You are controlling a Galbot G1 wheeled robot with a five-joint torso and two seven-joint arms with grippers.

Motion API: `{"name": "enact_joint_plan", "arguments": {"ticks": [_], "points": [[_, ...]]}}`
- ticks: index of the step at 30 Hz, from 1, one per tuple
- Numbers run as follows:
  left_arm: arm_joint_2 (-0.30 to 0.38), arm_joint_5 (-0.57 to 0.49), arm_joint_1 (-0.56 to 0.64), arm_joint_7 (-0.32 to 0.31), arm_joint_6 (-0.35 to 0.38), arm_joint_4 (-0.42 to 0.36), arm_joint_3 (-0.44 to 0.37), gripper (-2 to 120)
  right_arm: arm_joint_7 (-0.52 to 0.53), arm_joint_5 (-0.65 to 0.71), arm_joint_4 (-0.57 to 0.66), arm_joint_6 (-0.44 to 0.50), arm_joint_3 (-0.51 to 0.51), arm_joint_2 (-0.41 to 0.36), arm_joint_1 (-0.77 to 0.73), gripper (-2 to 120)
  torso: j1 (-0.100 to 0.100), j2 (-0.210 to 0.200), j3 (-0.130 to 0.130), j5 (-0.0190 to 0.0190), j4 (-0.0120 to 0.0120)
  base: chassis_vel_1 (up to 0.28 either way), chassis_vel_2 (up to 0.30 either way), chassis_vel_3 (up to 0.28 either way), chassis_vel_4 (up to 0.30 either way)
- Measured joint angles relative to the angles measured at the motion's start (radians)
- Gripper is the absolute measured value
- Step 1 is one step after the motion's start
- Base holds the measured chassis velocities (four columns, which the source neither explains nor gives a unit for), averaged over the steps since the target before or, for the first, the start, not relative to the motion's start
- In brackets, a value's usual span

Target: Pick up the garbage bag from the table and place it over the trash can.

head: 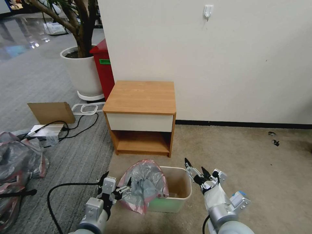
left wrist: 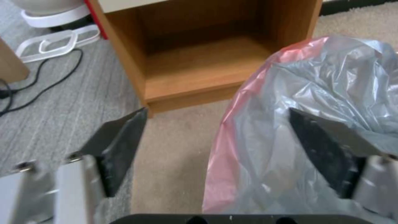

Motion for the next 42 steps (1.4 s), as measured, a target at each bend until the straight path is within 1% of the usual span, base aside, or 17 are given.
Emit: {"name": "enact_joint_plan", "arguments": {"ticks": [1, 2, 3, 5, 11, 20, 25, 27, 30, 36, 38, 40, 42], "points": [[0.004, -0.001, -0.018, -0.001, 0.002, 0.014, 0.012, 79, 0.000, 0.000, -0.004, 0.000, 0.001, 0.002, 0.001, 100, 0.000, 0.000, 0.000, 0.0000, -0.0001, 0.000, 0.000, 0.000, 0.000], [0.004, -0.001, -0.018, -0.001, 0.002, 0.014, 0.012, 79, 0.000, 0.000, -0.004, 0.000, 0.001, 0.002, 0.001, 100, 0.000, 0.000, 0.000, 0.0000, -0.0001, 0.000, 0.000, 0.000, 0.000], [0.008, -0.003, -0.036, -0.001, 0.004, 0.030, 0.026, 77, 0.000, 0.000, -0.010, 0.002, 0.001, 0.005, 0.003, 100, 0.000, 0.000, 0.000, 0.0001, 0.0000, 0.000, 0.000, 0.000, 0.000], [0.014, -0.002, -0.060, -0.001, 0.005, 0.051, 0.047, 76, 0.000, -0.001, -0.015, 0.004, -0.001, 0.007, 0.004, 100, 0.000, 0.000, 0.000, 0.0000, 0.0000, 0.000, 0.000, 0.000, 0.000], [0.017, 0.010, -0.089, -0.001, 0.005, 0.068, 0.078, 76, 0.000, -0.006, -0.016, 0.006, -0.003, 0.009, 0.002, 100, 0.000, 0.000, 0.000, 0.0000, -0.0001, 0.000, 0.000, 0.000, 0.000], [0.019, 0.034, -0.087, 0.005, 0.007, 0.051, 0.084, 76, 0.000, -0.014, -0.021, 0.009, -0.008, 0.010, -0.005, 100, 0.000, 0.000, 0.000, 0.0001, 0.0000, 0.000, 0.000, 0.000, 0.000], [0.018, 0.034, -0.100, 0.006, 0.011, 0.073, 0.095, 75, 0.000, -0.022, -0.021, 0.013, -0.011, 0.014, -0.014, 100, 0.000, 0.000, 0.000, 0.0001, 0.0000, 0.000, 0.000, 0.000, 0.000], [0.016, 0.033, -0.108, 0.006, 0.012, 0.084, 0.102, 73, 0.000, -0.025, -0.021, 0.014, -0.012, 0.016, -0.016, 100, 0.000, 0.000, 0.000, 0.0001, 0.0000, 0.000, 0.000, 0.000, 0.000], [0.010, 0.027, -0.127, 0.006, 0.020, 0.106, 0.120, 61, 0.001, -0.030, -0.021, 0.020, -0.012, 0.017, -0.020, 100, 0.000, 0.000, 0.000, 0.0000, -0.0001, 0.000, 0.000, 0.000, 0.000], [0.007, 0.015, -0.136, 0.003, 0.033, 0.118, 0.130, 57, 0.002, -0.035, -0.021, 0.025, -0.013, 0.021, -0.024, 100, 0.000, 0.000, 0.000, 0.0001, 0.0000, 0.000, 0.000, 0.000, 0.000], [0.006, 0.002, -0.141, -0.004, 0.049, 0.122, 0.136, 55, 0.003, -0.037, -0.021, 0.028, -0.013, 0.023, -0.024, 100, 0.000, 0.000, 0.000, 0.0001, 0.0000, 0.000, 0.000, 0.000, 0.000], [0.004, -0.013, -0.149, -0.018, 0.066, 0.126, 0.144, 48, 0.003, -0.037, -0.020, 0.029, -0.012, 0.023, -0.024, 100, 0.000, 0.000, 0.000, 0.0000, 0.0000, 0.000, 0.000, 0.000, 0.000], [0.002, -0.020, -0.152, -0.023, 0.073, 0.129, 0.148, 47, 0.003, -0.037, -0.020, 0.029, -0.012, 0.023, -0.024, 100, 0.000, 0.000, 0.000, 0.0001, 0.0000, 0.000, 0.000, 0.000, 0.000]]}}
